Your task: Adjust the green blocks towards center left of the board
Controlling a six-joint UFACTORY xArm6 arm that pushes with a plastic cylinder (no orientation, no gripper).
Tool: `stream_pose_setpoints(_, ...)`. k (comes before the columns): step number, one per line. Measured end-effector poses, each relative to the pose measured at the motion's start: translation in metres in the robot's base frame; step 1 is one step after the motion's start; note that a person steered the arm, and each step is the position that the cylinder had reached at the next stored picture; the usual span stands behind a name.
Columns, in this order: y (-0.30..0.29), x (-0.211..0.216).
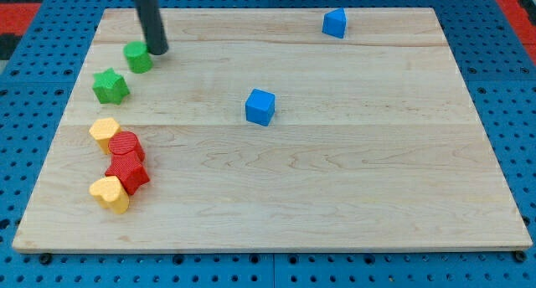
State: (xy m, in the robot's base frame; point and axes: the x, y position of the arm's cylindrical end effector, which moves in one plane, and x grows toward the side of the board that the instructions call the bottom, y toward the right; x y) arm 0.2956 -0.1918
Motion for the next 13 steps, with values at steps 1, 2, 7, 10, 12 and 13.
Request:
stream_pose_setpoints(1,-0.013,0.0)
stream_pose_setpoints(2,0.039,0.006)
stream_pose_setpoints(7,0.002,0.092)
stream_pose_setpoints(10,-0.005,0.097)
stream_pose_setpoints(12,0.035,0.046)
stream_pose_setpoints(13,0.032,0.045)
